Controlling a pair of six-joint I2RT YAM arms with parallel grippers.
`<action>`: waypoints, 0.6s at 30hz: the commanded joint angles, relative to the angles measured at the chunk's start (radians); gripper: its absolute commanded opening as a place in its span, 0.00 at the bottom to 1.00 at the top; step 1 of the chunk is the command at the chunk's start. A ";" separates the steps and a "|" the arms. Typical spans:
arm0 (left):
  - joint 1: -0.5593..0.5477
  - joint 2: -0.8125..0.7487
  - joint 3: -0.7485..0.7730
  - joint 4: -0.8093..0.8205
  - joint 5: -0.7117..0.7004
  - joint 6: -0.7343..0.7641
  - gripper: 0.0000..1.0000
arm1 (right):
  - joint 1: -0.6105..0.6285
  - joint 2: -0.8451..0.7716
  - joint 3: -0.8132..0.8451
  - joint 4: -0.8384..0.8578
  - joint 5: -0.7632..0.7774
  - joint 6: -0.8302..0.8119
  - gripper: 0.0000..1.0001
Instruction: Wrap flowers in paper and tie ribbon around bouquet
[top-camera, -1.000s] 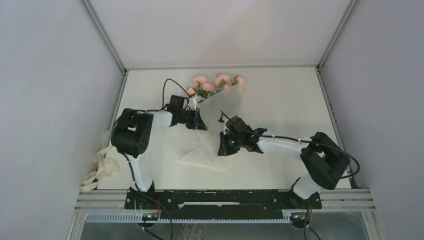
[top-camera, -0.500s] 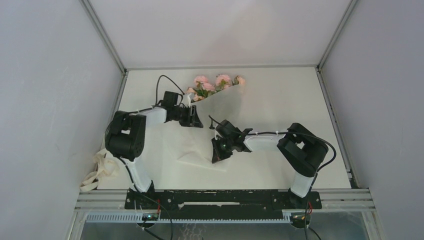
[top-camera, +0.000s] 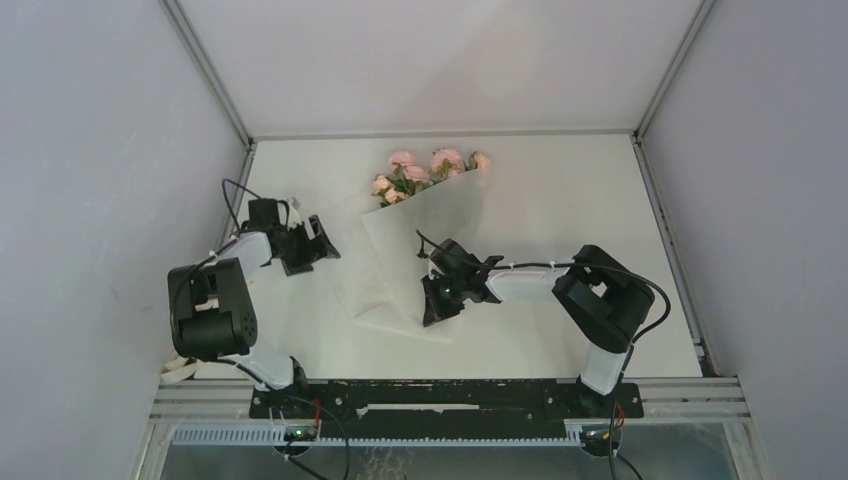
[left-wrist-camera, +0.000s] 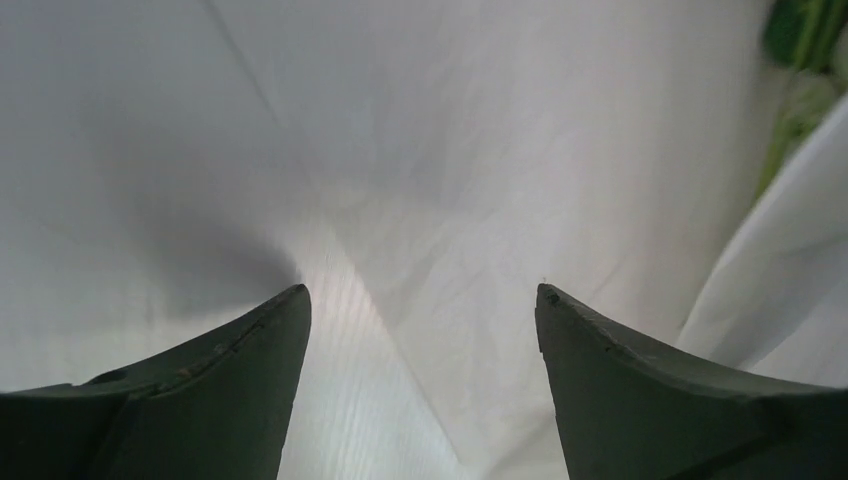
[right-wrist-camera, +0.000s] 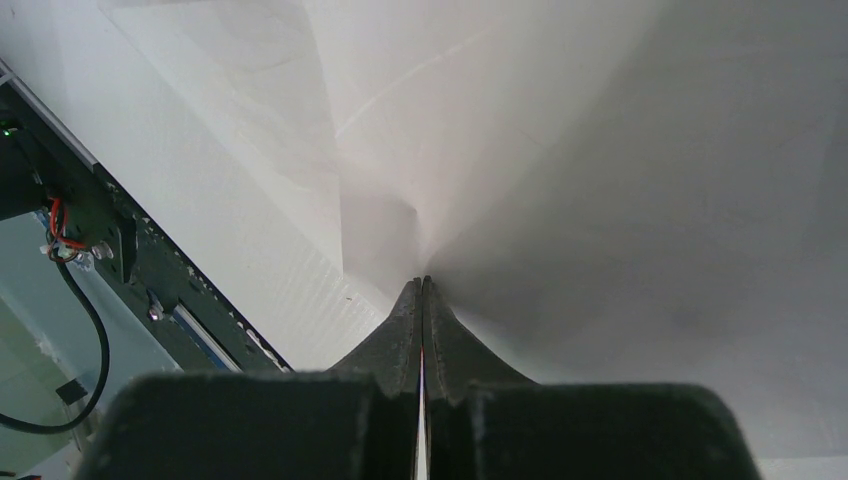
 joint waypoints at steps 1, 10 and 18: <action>-0.007 0.042 -0.067 -0.056 -0.011 -0.073 0.89 | 0.009 0.020 0.017 -0.029 0.024 -0.032 0.00; -0.022 0.103 -0.121 -0.098 0.200 -0.134 0.92 | 0.004 0.029 0.035 -0.033 0.019 -0.037 0.00; -0.021 0.126 -0.135 -0.156 0.353 -0.100 0.83 | 0.002 0.043 0.052 -0.044 0.009 -0.039 0.00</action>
